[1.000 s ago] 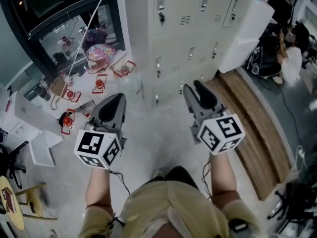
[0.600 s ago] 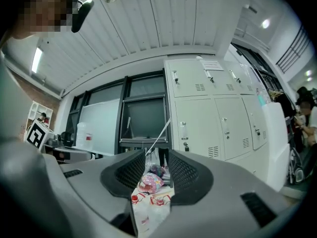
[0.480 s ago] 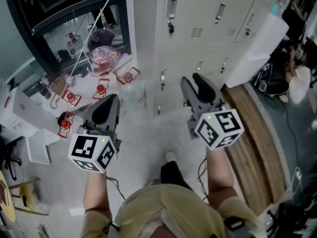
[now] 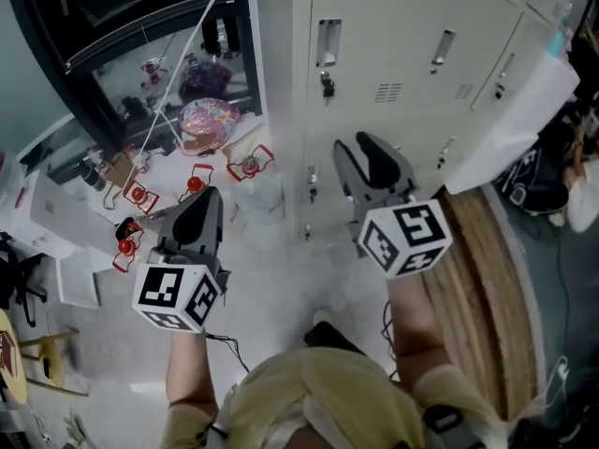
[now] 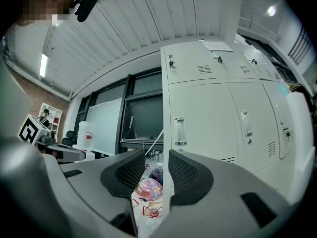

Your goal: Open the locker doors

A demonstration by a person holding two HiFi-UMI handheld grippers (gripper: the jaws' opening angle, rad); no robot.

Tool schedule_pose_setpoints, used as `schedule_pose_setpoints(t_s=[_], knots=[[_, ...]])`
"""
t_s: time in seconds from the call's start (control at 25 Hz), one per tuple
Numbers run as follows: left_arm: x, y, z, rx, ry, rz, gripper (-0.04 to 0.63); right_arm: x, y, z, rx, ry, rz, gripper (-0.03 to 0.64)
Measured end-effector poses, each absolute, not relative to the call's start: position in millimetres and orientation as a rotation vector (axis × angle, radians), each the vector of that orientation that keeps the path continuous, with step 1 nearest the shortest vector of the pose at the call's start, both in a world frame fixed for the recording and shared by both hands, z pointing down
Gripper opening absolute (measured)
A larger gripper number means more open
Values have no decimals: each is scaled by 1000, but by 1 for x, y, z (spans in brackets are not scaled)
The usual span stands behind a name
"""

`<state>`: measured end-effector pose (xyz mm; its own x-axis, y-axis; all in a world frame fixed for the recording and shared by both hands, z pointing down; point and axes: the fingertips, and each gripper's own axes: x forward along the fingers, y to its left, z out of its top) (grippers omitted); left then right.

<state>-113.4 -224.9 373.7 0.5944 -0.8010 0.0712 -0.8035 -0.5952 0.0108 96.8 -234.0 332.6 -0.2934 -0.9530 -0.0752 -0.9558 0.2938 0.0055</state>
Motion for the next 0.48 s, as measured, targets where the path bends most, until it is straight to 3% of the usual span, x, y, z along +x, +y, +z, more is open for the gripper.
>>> schedule_pose_setpoints(t_s=[0.48], knots=[[-105,-274,369,2652,-1595,61,3,112,-330,319,-1729,2567,135,126]])
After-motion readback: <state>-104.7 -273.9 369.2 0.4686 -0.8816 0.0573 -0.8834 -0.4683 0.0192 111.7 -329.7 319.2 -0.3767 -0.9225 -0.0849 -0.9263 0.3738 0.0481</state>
